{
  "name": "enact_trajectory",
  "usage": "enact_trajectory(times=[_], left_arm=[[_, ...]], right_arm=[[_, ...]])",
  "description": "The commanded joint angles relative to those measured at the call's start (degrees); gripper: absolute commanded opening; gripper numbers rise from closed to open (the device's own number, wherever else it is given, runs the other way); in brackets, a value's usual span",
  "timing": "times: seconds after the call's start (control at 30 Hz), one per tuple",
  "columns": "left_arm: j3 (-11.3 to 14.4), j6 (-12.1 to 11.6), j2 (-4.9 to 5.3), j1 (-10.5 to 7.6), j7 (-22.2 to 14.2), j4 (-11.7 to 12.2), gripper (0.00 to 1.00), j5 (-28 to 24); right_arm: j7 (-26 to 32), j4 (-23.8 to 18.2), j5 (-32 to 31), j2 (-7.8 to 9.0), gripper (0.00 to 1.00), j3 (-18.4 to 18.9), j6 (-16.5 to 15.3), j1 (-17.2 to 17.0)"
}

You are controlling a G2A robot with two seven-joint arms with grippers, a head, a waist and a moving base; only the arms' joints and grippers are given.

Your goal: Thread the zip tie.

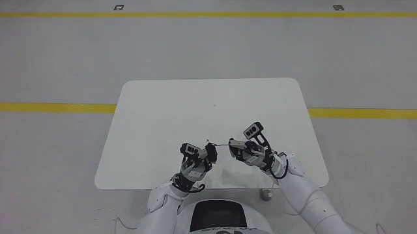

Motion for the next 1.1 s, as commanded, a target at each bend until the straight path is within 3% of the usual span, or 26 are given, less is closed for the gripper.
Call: enact_trajectory(times=[0.0, 1.07], left_arm=[[0.00, 0.00, 0.00, 0.00, 0.00, 0.00, 0.00, 0.00], [0.00, 0.00, 0.00, 0.00, 0.00, 0.00, 0.00, 0.00]], right_arm=[[0.00, 0.01, 0.00, 0.00, 0.00, 0.06, 0.01, -0.03], [0.00, 0.08, -0.29, -0.12, 0.00, 1.32, -0.01, -0.63]])
